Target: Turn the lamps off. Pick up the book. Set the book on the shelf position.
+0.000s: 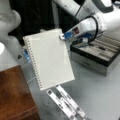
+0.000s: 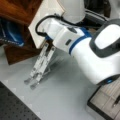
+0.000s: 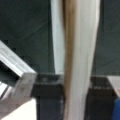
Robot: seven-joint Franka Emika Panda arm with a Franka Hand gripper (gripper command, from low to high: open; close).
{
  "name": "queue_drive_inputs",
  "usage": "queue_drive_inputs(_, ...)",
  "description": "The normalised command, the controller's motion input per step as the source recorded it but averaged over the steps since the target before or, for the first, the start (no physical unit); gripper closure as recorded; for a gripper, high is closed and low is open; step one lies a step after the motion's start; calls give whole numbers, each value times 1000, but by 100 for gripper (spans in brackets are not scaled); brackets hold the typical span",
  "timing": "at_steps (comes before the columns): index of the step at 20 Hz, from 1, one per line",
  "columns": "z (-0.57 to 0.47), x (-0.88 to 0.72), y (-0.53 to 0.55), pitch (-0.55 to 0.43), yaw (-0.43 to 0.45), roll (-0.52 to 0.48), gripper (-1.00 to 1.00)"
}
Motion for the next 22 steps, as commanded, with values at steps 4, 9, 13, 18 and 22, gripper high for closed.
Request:
queue_drive_inputs(4,6,277,29,71,-468,-68,100)
queue_drive_inputs(9,22,221,-16,69,-394,-51,100)
queue_drive_inputs(13,40,134,-46,77,-330,-56,100)
queue_drive_inputs(18,46,50,-64,84,-281,-50,100)
queue_drive_inputs(22,53,-28,-97,97,-228,-41,100)
